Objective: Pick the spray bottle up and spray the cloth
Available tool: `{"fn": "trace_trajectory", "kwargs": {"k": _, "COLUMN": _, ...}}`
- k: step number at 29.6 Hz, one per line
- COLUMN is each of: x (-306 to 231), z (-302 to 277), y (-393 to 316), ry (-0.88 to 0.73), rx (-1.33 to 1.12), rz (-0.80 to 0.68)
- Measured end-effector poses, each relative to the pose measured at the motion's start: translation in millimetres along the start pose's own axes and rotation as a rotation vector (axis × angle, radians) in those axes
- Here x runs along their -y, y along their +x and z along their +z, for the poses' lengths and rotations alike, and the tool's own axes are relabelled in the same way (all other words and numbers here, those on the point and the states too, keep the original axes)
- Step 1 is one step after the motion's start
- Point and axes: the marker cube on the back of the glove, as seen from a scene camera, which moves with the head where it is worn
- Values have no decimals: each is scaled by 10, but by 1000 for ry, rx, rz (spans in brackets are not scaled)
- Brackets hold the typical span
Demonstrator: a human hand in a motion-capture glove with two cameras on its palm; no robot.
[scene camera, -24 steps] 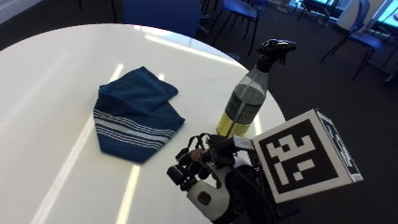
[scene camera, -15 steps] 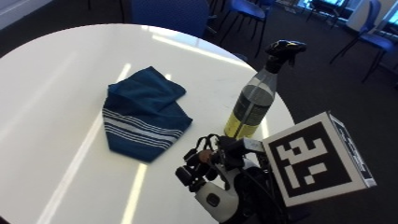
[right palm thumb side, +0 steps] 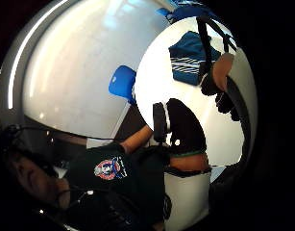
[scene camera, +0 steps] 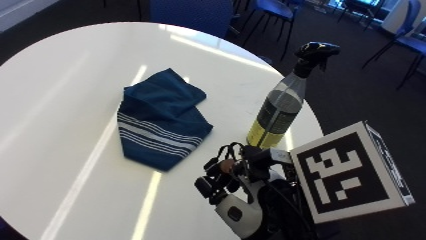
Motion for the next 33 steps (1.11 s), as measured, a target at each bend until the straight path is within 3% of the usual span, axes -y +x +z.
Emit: {"fn": "trace_trajectory", "kwargs": {"k": 33, "x": 94, "z": 48, "y": 13, "ry": 45, "rx": 43, "rz": -17}}
